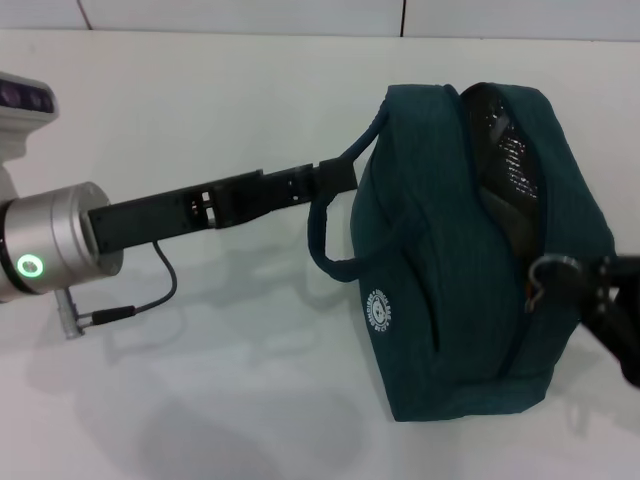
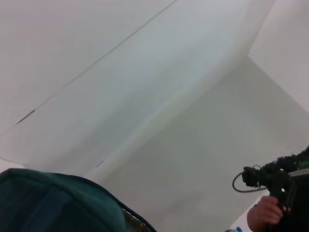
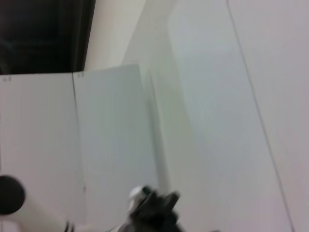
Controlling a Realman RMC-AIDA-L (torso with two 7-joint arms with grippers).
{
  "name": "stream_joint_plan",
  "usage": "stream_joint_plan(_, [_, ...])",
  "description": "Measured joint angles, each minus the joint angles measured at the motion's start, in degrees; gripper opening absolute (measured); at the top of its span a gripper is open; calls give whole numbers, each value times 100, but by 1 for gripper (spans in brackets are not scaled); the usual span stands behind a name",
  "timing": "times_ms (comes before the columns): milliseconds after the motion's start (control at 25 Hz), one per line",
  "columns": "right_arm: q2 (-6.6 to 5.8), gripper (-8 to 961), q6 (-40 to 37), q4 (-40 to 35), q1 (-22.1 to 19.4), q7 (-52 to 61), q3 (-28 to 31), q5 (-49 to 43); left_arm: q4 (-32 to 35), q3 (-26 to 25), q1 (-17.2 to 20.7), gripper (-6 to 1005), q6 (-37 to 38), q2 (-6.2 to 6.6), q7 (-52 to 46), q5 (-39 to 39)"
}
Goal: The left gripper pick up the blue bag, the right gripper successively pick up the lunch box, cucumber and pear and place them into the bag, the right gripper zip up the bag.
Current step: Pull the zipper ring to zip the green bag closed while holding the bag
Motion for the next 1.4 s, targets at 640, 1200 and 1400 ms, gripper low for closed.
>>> stream_joint_plan(640, [35, 17, 427, 16, 807, 75, -130, 1169, -17, 4, 377, 739, 319, 3, 1141, 96])
stream_joint_plan(1200, [79, 17, 873, 25, 1786, 231, -486, 1248, -208, -38, 801, 738, -291, -38, 2485, 19])
stream_joint_plan(1400, [79, 17, 966, 26, 1926, 230, -493, 1259, -427, -39, 810, 738, -695, -38, 2864, -2])
